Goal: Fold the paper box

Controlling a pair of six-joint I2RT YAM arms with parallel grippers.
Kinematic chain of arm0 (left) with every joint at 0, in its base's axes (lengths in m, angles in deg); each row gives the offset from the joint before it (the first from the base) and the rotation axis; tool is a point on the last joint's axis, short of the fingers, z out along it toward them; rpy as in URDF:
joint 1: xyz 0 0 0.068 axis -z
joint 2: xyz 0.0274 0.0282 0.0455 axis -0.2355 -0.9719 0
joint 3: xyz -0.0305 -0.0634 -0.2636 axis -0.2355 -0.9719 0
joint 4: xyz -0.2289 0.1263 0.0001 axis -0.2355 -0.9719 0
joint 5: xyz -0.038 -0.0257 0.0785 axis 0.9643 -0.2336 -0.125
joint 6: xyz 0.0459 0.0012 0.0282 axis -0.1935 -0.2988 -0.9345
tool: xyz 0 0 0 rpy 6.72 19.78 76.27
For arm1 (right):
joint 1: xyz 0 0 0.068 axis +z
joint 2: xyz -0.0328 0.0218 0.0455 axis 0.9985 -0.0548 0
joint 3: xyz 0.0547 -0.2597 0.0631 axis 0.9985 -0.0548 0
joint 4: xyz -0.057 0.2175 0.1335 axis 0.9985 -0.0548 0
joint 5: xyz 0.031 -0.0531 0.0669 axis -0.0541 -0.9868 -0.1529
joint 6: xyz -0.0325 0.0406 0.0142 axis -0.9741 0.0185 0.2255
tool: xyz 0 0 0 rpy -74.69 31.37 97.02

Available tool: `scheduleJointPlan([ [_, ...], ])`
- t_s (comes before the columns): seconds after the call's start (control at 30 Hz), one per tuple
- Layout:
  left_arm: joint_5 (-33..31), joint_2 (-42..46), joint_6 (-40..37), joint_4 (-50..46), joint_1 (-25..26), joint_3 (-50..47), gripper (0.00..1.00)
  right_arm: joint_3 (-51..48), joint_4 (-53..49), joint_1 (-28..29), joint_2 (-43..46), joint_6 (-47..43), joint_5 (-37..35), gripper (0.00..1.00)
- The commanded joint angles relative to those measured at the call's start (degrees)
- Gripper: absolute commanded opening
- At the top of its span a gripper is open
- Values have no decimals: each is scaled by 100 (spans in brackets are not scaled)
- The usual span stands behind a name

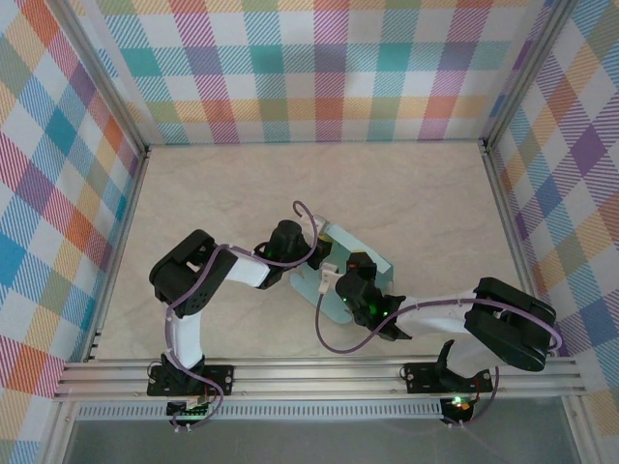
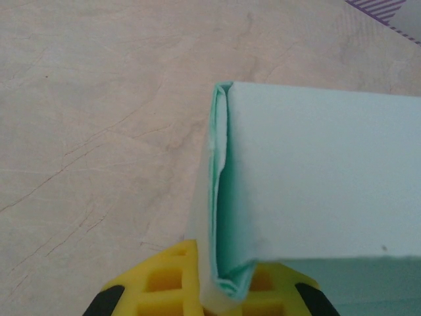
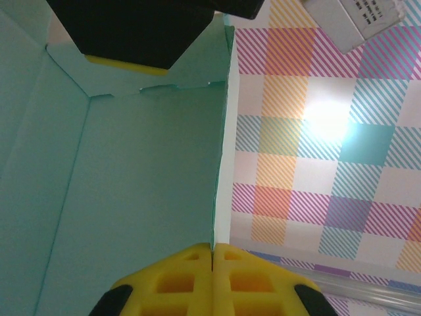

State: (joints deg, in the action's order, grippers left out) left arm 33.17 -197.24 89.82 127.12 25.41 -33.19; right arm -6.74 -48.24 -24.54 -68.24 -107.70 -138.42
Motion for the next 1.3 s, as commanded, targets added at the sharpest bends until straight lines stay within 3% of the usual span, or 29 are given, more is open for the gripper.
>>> scheduleJointPlan([
  [0.0,250,-32,301,428,219,99,9,25,-275,175,-149,214,719,0],
  [0.03,225,-31,305,418,220,99,20,28,-274,175,-145,234,720,0],
  [0.07,206,-31,304,418,219,102,23,24,-276,175,-141,237,717,0],
  [0.13,178,-40,304,409,217,109,24,27,-274,175,-133,247,720,0],
  [0.23,167,-49,336,415,219,132,19,18,-274,177,-99,256,720,0],
  [0.43,148,-65,341,392,219,159,0,10,-316,175,-71,328,716,0],
  [0.7,70,-31,345,313,219,136,0,82,-390,175,-35,599,725,0],
  [0.73,70,-18,324,300,212,130,0,136,-527,166,30,775,728,3],
  [0.8,40,-4,310,269,214,116,0,313,-1115,133,257,1354,836,25],
  [0.83,35,-4,301,259,210,100,0,453,-1628,92,438,1780,968,31],
  [0.93,96,22,275,132,169,108,0,750,-2663,-104,959,2767,1416,42],
  [1.17,210,66,420,-83,-6,193,0,1297,-4144,-395,1733,3890,2550,79],
  [1.27,364,83,605,-139,-117,247,0,1550,-4497,-535,1939,4384,2899,87],
])
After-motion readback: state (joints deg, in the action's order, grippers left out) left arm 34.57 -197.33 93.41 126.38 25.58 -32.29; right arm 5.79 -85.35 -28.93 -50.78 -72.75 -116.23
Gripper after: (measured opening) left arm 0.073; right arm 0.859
